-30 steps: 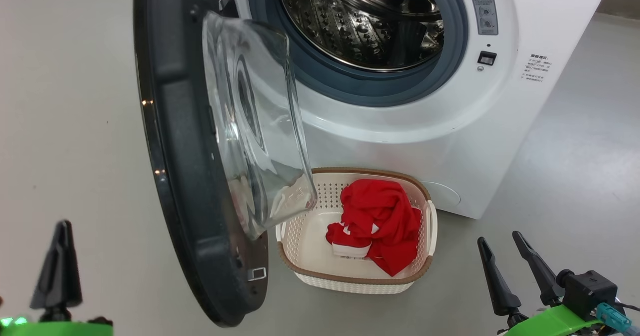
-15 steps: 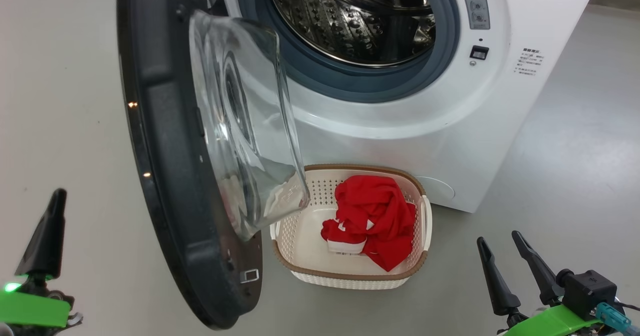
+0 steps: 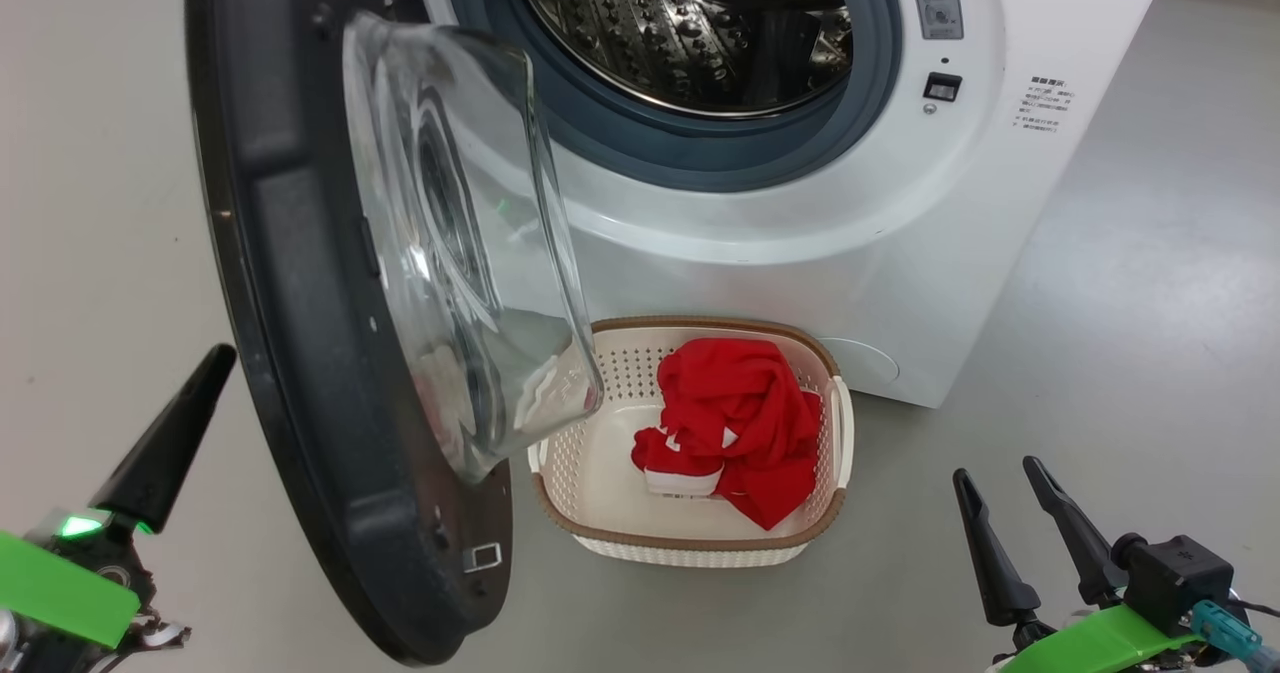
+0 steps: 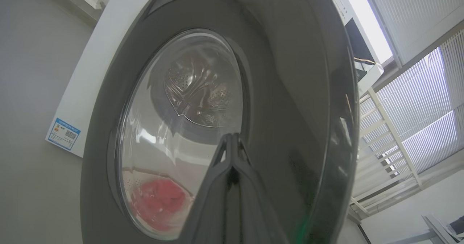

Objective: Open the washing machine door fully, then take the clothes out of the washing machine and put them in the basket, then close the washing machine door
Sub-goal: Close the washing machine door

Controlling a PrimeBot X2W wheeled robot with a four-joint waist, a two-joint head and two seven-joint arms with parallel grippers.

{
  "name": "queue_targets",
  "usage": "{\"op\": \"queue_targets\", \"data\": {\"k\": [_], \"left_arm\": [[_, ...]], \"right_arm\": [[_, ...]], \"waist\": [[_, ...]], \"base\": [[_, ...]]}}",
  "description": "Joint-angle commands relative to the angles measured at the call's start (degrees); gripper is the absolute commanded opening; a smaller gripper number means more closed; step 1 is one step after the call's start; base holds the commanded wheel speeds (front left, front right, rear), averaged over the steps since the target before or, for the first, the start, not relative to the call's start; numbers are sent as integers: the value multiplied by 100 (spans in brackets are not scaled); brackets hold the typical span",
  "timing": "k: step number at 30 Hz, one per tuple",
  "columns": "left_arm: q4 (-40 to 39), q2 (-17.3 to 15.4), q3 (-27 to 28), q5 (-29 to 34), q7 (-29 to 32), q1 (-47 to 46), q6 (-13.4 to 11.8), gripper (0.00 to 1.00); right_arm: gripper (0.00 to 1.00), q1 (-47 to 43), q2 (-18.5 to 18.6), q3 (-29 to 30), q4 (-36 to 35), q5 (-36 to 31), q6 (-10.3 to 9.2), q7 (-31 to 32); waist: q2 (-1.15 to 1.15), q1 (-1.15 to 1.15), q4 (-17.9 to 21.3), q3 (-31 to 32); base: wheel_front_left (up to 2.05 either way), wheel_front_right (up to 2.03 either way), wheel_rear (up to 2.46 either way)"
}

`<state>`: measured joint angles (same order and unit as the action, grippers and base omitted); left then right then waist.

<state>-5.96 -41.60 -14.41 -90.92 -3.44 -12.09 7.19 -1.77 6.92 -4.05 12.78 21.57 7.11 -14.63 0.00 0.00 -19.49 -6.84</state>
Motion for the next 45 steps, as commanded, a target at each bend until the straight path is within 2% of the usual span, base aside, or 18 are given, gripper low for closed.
{"op": "queue_targets", "data": {"k": [1,18,29,36,45], "left_arm": [[-162,-291,255,-62,89,-345,30,0],[-399,-74,244,-46,744,-642,30,0],[-392,170,-77,131,1054,-1225,30,0],[-291,221,-373,305,1155,-1717,30,0],[-107,179,-704,512,961,-2312,30,0]], "right_arm": [[100,237,51,-109,-147,-18,37,-37],[100,323,-31,-53,-187,-23,37,-37],[100,471,-97,-31,-222,-40,37,-37],[100,595,-164,15,-258,-50,37,-37],[100,757,-278,69,-296,-51,37,-37]], "waist": [[0,0,17,-16],[0,0,334,-130],[0,0,639,-347],[0,0,923,-552],[0,0,1368,-850]], "base": [[0,0,0],[0,0,0],[0,0,0],[0,0,0],[0,0,0]]}}
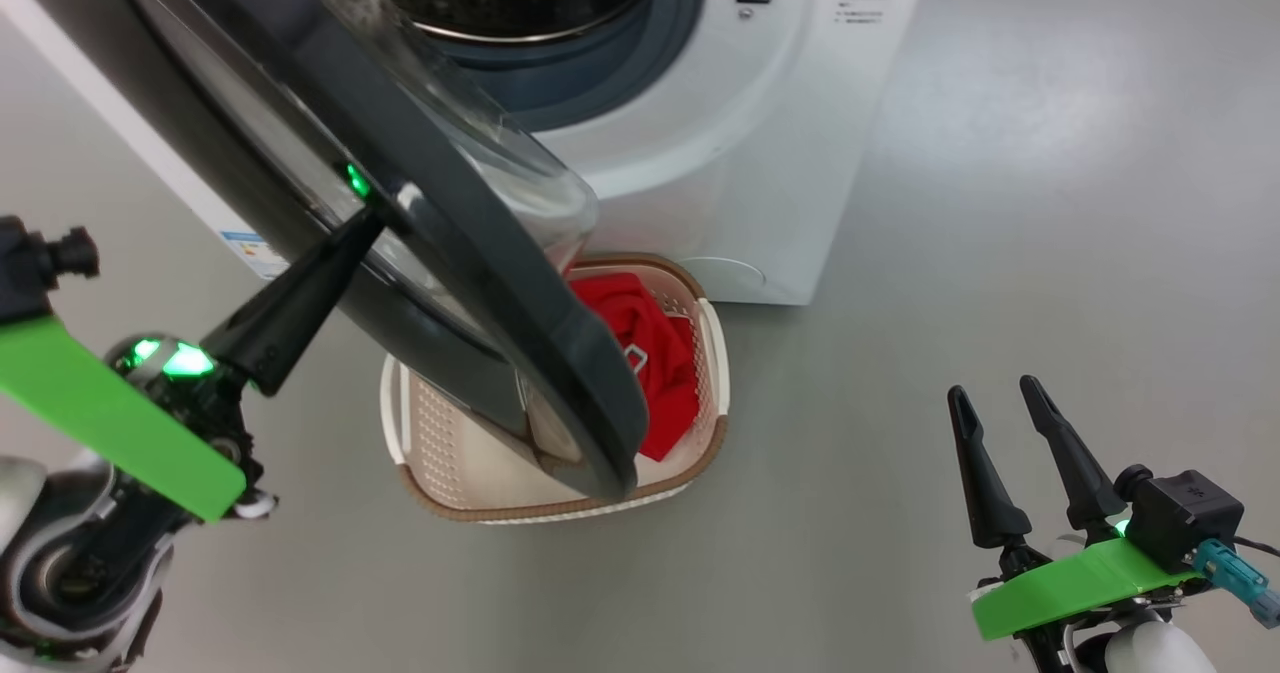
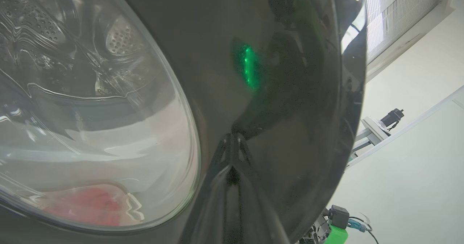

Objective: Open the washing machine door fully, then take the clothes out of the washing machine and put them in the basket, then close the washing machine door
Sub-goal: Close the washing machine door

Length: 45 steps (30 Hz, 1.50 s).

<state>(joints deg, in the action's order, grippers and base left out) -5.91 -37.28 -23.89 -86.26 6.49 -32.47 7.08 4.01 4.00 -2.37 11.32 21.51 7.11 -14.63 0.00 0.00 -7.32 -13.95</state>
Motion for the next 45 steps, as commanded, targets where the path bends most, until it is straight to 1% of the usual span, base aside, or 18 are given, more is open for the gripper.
{"op": "queue_targets", "data": {"k": [1,8,16,17,26,35,41,45], "left_arm": [[-88,-270,210,54,-50,-339,41,0],[165,-357,-17,90,-129,-939,41,0],[634,-466,-353,274,-259,-1650,41,0],[634,-466,-353,274,-259,-1650,41,0],[1341,-576,-578,364,-647,-2320,41,0],[2006,-573,-818,361,-1044,-2820,41,0],[2214,-577,-1003,320,-1302,-2943,41,0],[2226,-593,-1181,199,-1473,-2828,41,0]], "right_arm": [[100,198,2,-91,-156,-43,37,-37],[100,350,-65,-65,-194,-21,37,-37],[100,505,-105,-83,-212,33,37,-37],[100,505,-105,-83,-212,33,37,-37],[100,610,-111,-151,-229,246,37,-37],[100,643,-112,-158,-233,330,37,-37],[100,649,-112,-158,-206,346,37,-37],[100,588,-112,-141,-195,331,37,-37]], "waist": [[0,0,200,-174],[0,0,519,-419],[0,0,866,-650],[0,0,866,-650],[0,0,1222,-816],[0,0,1395,-864],[0,0,1424,-814],[0,0,1394,-700]], "base": [[0,0,0],[0,0,0],[0,0,0],[0,0,0],[0,0,0],[0,0,0],[0,0,0],[0,0,0]]}}
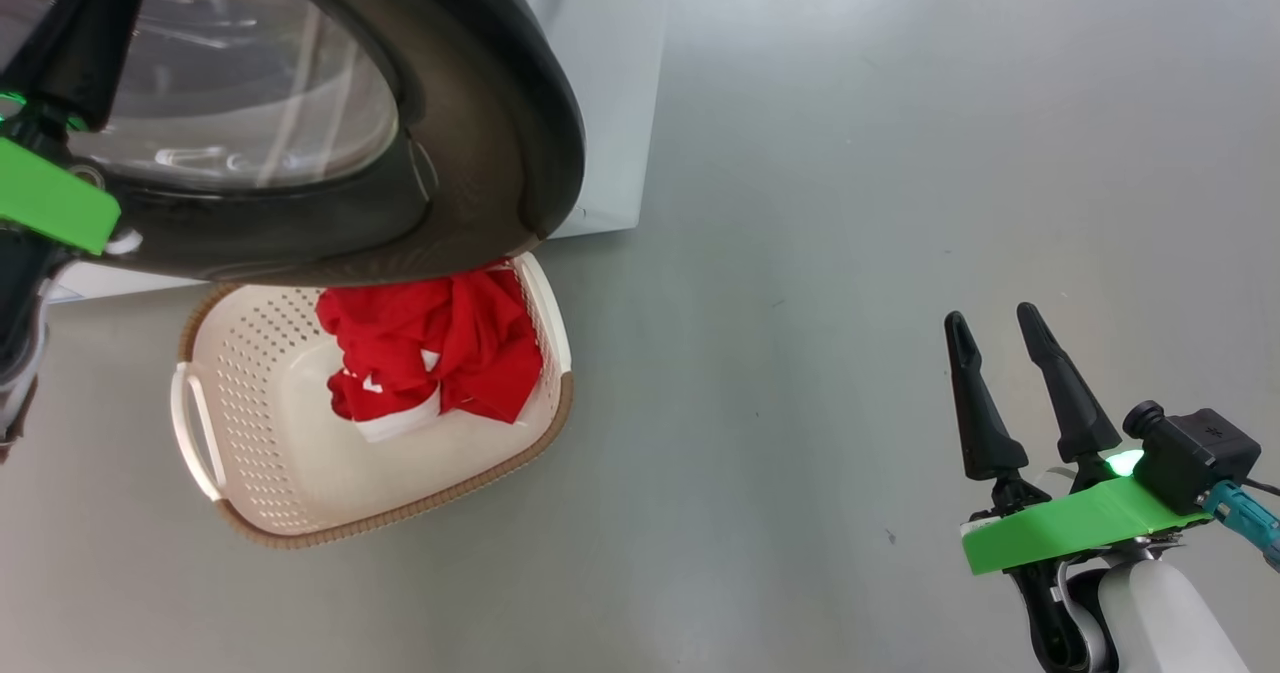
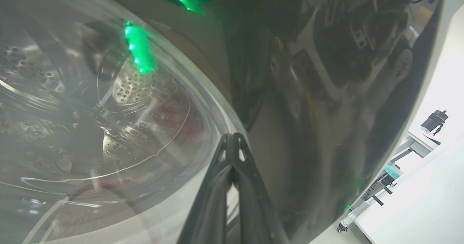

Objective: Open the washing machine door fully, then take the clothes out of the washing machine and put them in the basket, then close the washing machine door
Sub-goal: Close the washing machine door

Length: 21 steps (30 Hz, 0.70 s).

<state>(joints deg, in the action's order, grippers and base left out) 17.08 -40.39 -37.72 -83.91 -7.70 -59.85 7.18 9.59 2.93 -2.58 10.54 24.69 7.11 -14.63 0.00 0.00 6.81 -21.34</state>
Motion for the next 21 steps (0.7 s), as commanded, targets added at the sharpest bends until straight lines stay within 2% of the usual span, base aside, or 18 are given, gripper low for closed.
{"op": "queue_targets", "data": {"k": [1,13,18,19,21], "left_arm": [[-79,-293,170,-64,-79,-57,31,0],[-243,-406,-61,-243,-499,515,31,0],[-331,-355,-139,-180,-639,892,31,0],[-341,-335,-151,-142,-665,992,31,2],[-349,-265,-135,-111,-700,1207,31,14]], "right_arm": [[100,13,-5,-116,-116,5,37,-37],[100,-119,-5,-61,-96,-132,37,-37],[100,-212,-5,-19,-94,-206,37,-37],[100,-240,-5,-5,-95,-228,37,-37],[100,-292,-5,27,-99,-275,37,-37]], "waist": [[0,0,-29,62],[0,0,-169,318],[0,0,-243,423],[0,0,-264,452],[0,0,-309,508]], "base": [[0,0,0],[0,0,0],[0,0,0],[0,0,0],[0,0,0]]}}
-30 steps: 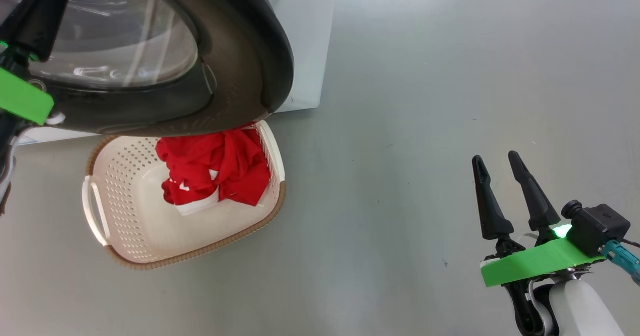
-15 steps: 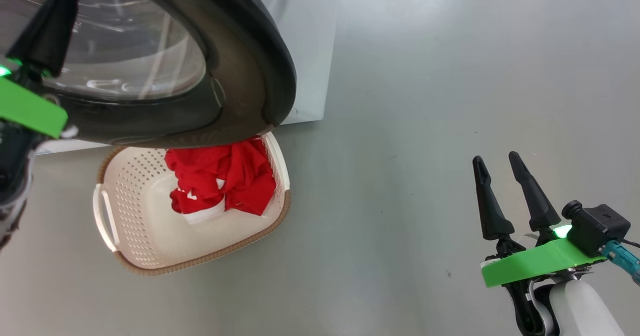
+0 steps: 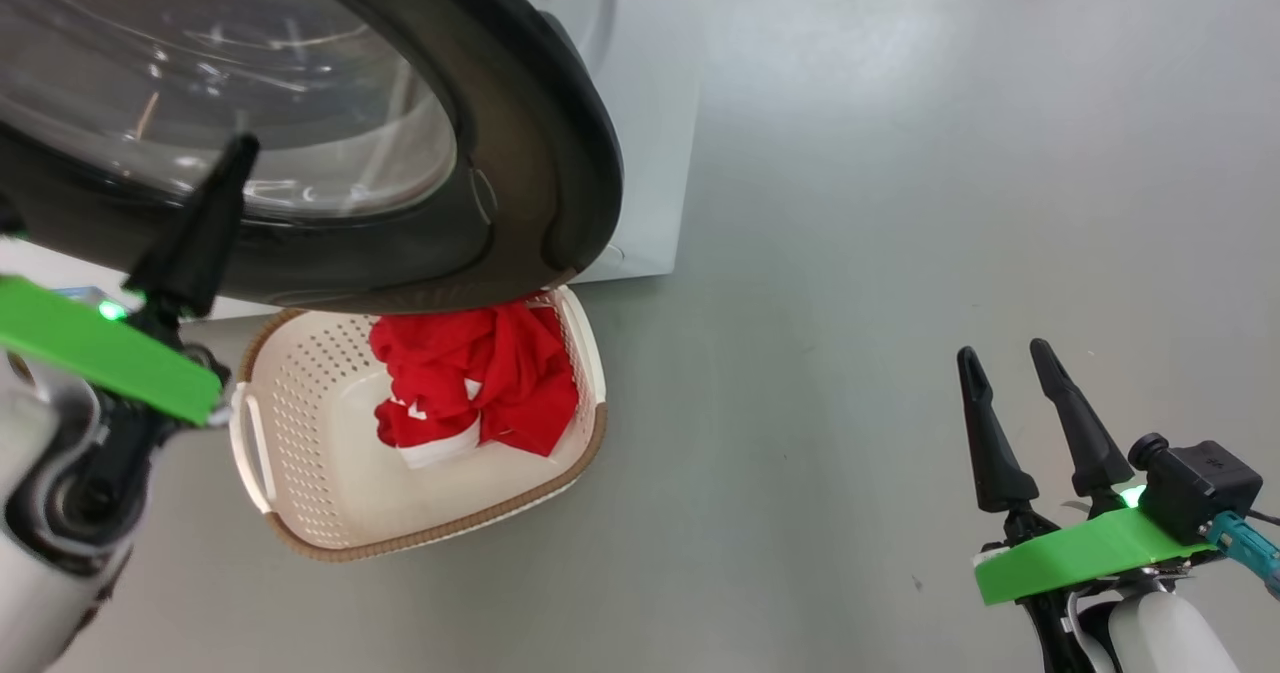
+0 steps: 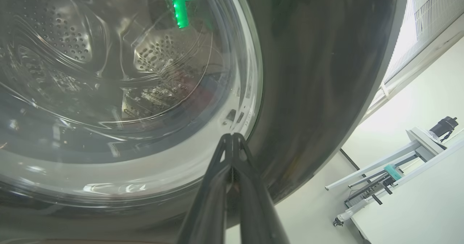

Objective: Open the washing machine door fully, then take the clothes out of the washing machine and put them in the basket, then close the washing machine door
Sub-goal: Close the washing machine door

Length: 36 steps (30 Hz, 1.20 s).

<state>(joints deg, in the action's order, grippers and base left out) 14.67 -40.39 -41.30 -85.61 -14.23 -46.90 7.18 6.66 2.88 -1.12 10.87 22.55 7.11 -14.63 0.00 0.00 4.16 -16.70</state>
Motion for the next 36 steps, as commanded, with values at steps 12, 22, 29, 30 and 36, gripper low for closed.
{"op": "queue_targets", "data": {"k": [12,22,29,30,36], "left_arm": [[-217,324,1102,747,-75,1403,31,56],[-182,799,1921,1240,-76,2641,31,100],[-5,1000,2358,1891,-76,3246,31,100],[25,1032,2430,2015,-76,3312,31,100],[132,1324,2912,2760,-76,3639,31,100]], "right_arm": [[100,-264,72,-24,-134,-176,37,-37],[100,-489,154,38,-124,-160,37,-37],[100,-641,198,91,-114,-151,37,-37],[100,-661,205,103,-115,-149,37,-37],[100,-752,231,157,-129,-143,37,-37]], "waist": [[0,0,-301,345],[0,0,-377,586],[0,0,-367,747],[0,0,-365,763],[0,0,-333,809]], "base": [[0,0,0],[0,0,0],[0,0,0],[0,0,0],[0,0,0]]}}
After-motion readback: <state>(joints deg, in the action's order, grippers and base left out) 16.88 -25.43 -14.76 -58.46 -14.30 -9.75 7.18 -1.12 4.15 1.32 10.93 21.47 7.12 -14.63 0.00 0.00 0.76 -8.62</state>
